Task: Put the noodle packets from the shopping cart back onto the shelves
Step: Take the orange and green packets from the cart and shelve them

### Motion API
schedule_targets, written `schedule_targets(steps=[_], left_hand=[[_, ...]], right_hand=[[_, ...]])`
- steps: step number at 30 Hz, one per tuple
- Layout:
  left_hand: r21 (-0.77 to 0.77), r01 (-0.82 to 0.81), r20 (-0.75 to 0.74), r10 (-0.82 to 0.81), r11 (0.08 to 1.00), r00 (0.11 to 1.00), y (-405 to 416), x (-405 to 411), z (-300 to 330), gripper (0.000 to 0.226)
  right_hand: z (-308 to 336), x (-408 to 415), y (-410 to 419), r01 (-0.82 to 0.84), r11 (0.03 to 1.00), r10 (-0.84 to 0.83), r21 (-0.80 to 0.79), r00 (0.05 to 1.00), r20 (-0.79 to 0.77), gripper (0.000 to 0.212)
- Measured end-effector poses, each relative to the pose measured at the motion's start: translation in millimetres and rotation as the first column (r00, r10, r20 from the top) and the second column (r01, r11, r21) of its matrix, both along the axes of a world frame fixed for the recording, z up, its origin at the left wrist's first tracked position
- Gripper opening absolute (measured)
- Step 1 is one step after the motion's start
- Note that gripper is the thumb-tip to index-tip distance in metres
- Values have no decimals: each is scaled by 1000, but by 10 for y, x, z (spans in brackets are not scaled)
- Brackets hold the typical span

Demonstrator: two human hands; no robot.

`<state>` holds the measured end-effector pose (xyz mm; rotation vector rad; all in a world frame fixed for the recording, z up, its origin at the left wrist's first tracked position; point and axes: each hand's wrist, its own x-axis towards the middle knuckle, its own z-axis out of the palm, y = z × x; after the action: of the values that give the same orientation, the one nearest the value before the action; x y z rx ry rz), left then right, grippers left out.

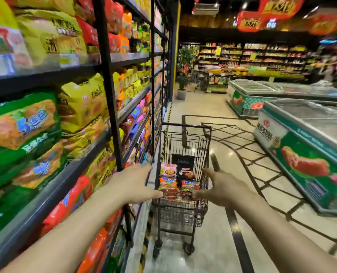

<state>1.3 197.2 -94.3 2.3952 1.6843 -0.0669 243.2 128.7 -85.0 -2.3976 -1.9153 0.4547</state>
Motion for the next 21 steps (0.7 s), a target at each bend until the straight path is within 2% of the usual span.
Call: schedule_targets(steps=[9,14,21], left_hand=[[-99,54,2,-54,994,999,1376,436,-440,108],[-111,67,-26,-71,992,997,2211,887,-572,99],[-155,29,-5,-30,988,1000,3514,1538,-790,99]], right_hand=[[-396,466,1247,55,997,-56,-57,998,-9,95],[-546,898,2192,46,996,-46,-80,999,-5,95],[-759,1536,3647,-4,989,-1,-145,999,-34,95]])
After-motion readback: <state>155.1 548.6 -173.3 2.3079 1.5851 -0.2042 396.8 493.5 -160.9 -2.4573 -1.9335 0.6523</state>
